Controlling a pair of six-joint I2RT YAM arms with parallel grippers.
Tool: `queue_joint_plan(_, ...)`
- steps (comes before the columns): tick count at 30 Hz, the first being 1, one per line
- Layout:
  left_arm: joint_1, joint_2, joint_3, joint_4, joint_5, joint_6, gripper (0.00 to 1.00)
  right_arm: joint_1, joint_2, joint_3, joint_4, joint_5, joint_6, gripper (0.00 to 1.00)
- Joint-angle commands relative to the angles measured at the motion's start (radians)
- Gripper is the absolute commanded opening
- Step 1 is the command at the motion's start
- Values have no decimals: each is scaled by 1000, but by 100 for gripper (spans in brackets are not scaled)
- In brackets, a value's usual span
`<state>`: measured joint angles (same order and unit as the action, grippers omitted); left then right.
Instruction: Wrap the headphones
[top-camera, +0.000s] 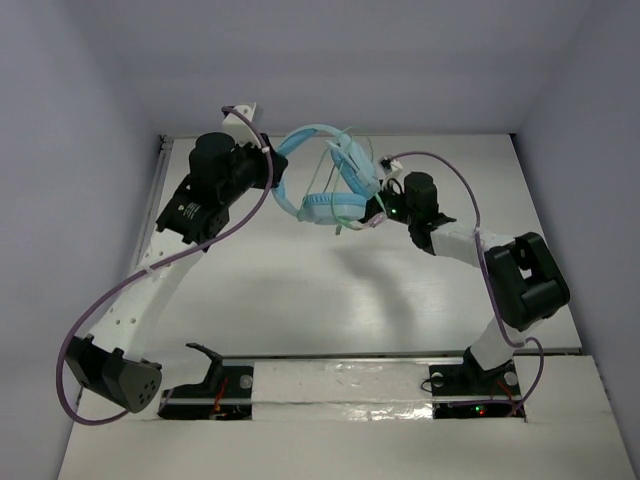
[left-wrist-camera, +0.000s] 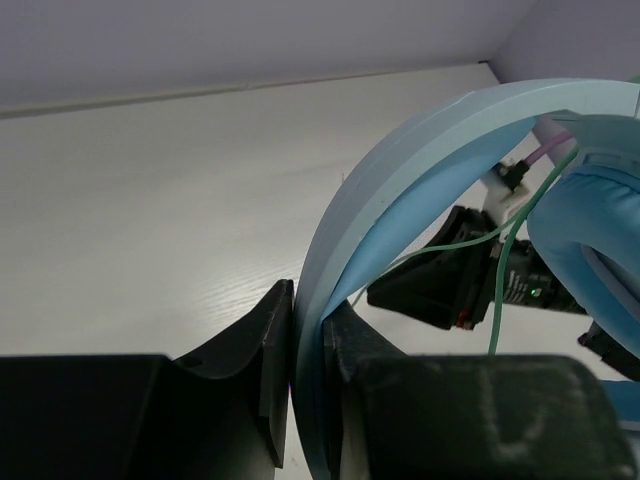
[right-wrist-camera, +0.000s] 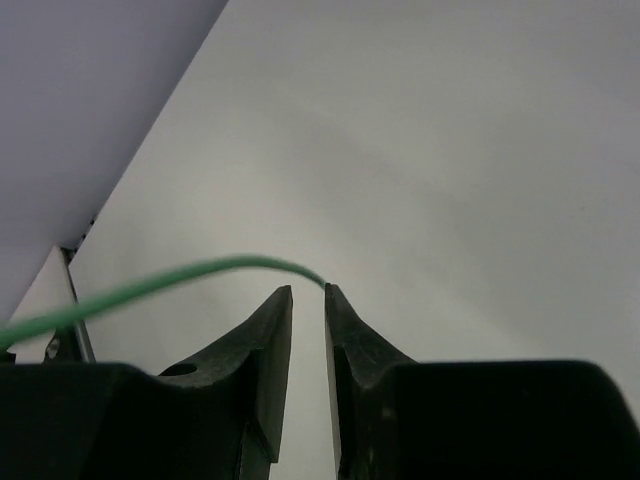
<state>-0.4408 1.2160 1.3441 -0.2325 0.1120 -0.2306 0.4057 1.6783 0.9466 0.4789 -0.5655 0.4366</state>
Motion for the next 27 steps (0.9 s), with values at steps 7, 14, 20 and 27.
queue_joint_plan(7,13,-4,59,206,72,-153,0,-5,69,-45,279,-27,114,13)
queue_joint_plan(14,13,0,96,177,61,-144,0,-5,6,-130,262,84,56,45)
queue_joint_plan(20,13,5,138,162,9,-148,0,-5,-208,-328,343,106,103,9)
queue_joint_plan(27,13,30,188,153,-29,-153,0,16,-451,-434,241,198,97,9)
